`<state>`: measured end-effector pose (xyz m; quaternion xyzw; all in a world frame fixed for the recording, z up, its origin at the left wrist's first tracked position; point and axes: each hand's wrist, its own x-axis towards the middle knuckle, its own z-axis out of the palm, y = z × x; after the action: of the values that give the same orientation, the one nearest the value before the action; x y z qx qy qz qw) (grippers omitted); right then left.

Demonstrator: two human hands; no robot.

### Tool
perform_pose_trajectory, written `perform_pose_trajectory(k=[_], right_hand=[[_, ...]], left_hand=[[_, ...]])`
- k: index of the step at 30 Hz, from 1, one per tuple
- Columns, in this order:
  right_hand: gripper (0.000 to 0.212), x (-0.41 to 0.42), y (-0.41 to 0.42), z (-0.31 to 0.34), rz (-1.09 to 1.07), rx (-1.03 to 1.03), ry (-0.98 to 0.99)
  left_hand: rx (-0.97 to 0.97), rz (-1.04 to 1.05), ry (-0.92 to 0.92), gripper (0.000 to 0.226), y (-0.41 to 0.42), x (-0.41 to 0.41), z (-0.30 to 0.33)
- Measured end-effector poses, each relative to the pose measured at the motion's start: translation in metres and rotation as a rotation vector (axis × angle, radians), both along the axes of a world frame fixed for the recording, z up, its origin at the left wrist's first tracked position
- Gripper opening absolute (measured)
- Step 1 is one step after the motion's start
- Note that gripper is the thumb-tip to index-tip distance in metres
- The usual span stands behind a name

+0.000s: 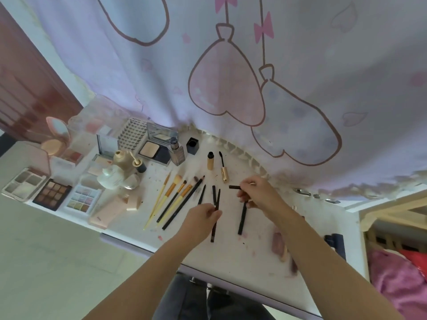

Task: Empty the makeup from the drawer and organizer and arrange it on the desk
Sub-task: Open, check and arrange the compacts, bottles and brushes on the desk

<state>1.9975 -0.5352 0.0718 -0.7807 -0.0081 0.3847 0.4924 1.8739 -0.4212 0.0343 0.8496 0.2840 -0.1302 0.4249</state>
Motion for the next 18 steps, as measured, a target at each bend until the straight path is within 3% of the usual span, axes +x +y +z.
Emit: perform_pose_trajectory(k=[6, 13, 18], right_hand=[[0.027, -0.009, -0.021, -0.019, -0.220, 0.081, 0.177], [0.023, -0.016, -0.003, -0.030, -0.163, -0.033, 0.149], [0.020, -0.025, 0.022, -0.047, -0.099, -0.145, -0.012]], left_hand=[[0.446, -0.136, 0.106, 0.033, -0.008, 0.046, -0.013], [0.596, -0.255, 0.133, 0.029, -0.001, 0.040, -0.024], [0.664, -0.289, 0.106, 0.031, 0.014, 0.034, -0.031]])
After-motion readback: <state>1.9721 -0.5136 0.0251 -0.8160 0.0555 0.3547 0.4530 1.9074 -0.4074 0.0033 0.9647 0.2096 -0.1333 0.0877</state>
